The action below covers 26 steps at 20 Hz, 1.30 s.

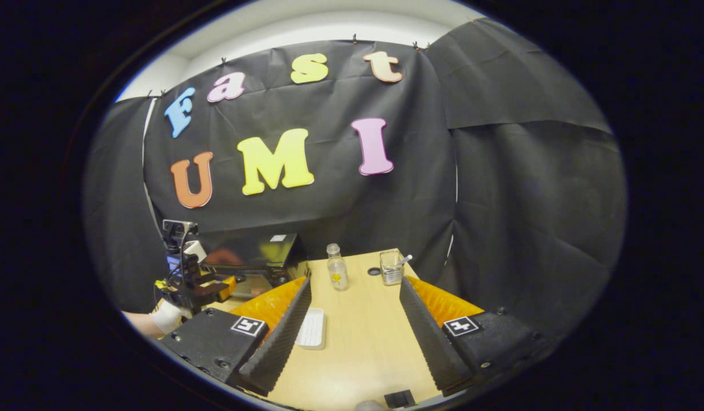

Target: Open the electric oven with the left hand, put the food in, and close the electric oven.

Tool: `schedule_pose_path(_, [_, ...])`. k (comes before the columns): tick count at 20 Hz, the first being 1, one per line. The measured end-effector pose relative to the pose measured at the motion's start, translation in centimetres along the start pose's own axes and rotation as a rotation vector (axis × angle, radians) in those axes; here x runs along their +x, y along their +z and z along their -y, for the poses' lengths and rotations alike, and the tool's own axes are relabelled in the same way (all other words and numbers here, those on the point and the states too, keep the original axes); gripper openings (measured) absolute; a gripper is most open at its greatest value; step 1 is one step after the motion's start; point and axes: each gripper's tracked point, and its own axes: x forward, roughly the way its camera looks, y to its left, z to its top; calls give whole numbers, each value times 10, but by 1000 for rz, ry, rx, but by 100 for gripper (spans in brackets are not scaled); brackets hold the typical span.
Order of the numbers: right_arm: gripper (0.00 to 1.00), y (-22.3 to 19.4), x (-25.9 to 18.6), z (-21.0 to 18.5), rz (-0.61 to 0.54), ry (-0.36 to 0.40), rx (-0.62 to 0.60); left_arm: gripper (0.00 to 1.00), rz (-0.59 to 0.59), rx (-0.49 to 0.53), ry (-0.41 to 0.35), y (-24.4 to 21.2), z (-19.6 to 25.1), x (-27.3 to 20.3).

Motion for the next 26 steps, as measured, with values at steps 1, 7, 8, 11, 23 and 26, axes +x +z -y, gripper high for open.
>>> schedule_pose_path(1, [99,1,0,0,4,0,-2,98,-15,-19,12,-2,-5,1])
schedule_pose_path(7, [99,0,-5,5,2,-12,-3,96,11,-38,19,0,-10,-10])
schedule_pose_path(8, [99,-2,-6,6,-1,-15,-2,96,8,-42,17,-4,-9,-12])
schedule_pose_path(11, [99,-7,-8,4,-7,-13,-13,97,10,-56,4,-6,-3,-25])
schedule_pose_path(23, [99,-9,-19,4,18,79,-29,97,180,-49,-7,64,19,-148])
schedule_pose_path(26, [99,-4,-28,8,35,114,-38,96,271,-41,37,91,8,-207])
